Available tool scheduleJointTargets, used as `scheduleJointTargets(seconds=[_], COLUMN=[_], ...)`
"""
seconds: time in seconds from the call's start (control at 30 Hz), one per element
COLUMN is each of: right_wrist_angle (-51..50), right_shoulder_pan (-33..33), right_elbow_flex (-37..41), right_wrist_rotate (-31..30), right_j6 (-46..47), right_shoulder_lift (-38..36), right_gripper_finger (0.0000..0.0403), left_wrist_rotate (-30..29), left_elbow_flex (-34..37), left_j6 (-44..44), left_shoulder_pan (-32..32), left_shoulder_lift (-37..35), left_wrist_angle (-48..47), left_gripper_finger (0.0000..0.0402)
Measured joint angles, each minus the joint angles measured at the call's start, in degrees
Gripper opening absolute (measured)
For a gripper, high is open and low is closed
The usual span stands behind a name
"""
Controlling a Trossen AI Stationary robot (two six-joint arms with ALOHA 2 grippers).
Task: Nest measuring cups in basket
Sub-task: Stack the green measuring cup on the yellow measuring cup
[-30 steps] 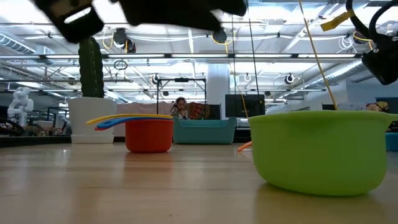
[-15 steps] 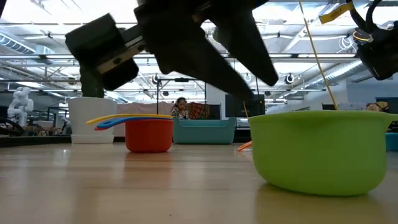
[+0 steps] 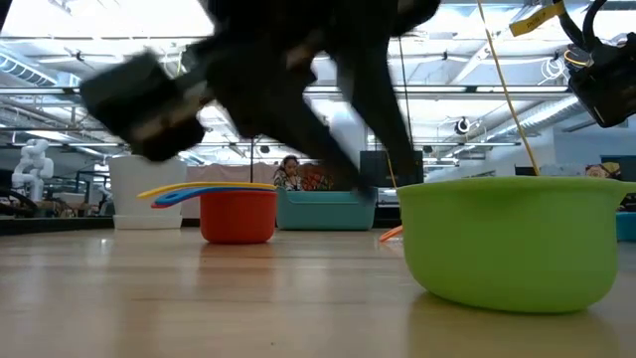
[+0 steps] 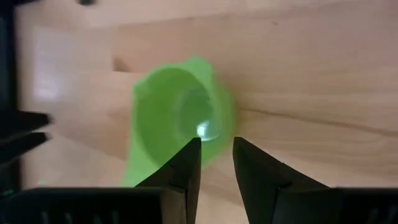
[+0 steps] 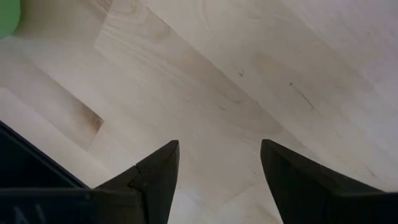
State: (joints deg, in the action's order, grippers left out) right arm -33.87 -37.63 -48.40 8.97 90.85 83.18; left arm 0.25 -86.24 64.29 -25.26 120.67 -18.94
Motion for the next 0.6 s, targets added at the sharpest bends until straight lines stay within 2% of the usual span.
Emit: scheduleJointTargets(seconds=[0.4,0.53,0.6], right_wrist_angle=[0.48,0.45,0.49], right_shoulder_pan=[0.00,0.00,0.00], right_elbow_flex=[-0.01,-0.02,-0.02], right_wrist_rotate=[-0.20,-1.03,-1.91], right_j6=[-0.07,-0.31,-0.80], right_shoulder_lift=[0.00,0.00,0.00], right_gripper_finger=[0.0217,0.0217,0.0217], left_wrist_rotate=[-1.01,-4.65,-5.12], left_elbow_flex=[0.07,0.02,-0.77], left_j6=[0.00,-1.99,-3.68], left_shoulder_pan=[-0.07,-0.04,-0.04], left_shoulder_lift=[2.62,2.62,2.62], left_wrist_angle=[3.96,2.50,-1.39], left_gripper_finger=[0.0097,0.0094,0.0079])
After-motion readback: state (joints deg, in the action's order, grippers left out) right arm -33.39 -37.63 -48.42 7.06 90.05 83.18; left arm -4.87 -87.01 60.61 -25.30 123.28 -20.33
